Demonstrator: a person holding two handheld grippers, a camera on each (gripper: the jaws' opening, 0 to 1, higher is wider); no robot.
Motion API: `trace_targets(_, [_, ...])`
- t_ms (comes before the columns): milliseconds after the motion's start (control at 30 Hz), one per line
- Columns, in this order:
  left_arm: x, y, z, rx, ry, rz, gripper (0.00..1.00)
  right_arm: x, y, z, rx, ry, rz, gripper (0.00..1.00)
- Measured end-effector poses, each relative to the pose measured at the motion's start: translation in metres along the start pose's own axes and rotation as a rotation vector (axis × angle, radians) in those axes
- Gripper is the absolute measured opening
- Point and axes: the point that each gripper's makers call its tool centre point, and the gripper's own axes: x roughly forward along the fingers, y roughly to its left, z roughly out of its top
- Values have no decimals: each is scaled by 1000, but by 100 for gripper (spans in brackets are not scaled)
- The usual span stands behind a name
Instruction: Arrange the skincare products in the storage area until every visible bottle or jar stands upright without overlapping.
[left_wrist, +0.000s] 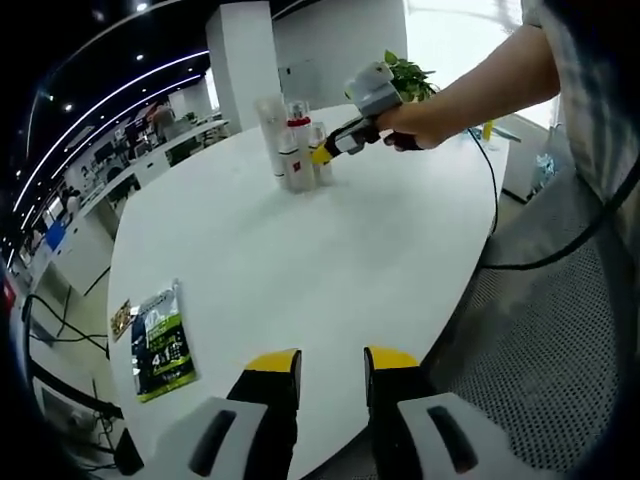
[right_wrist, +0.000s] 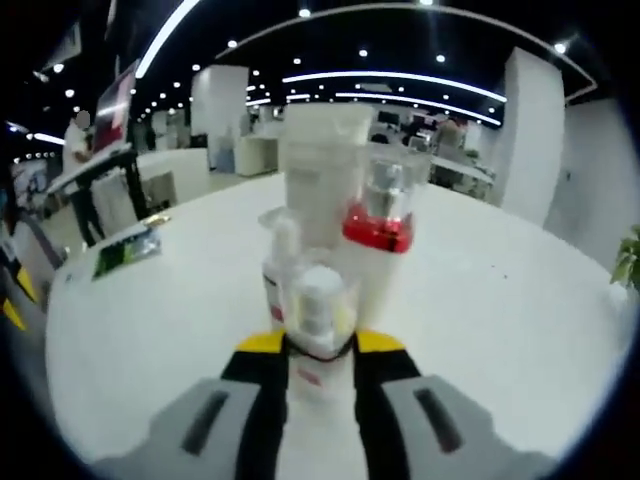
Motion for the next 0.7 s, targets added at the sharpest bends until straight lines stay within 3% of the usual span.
trace_targets(467, [0,0,-1,6,7,0,25,-4,6,-23,12,82,31,26])
trace_targets(700, [1,0,-3,10,13,-1,25,-7,5,-29,15,109,37,19])
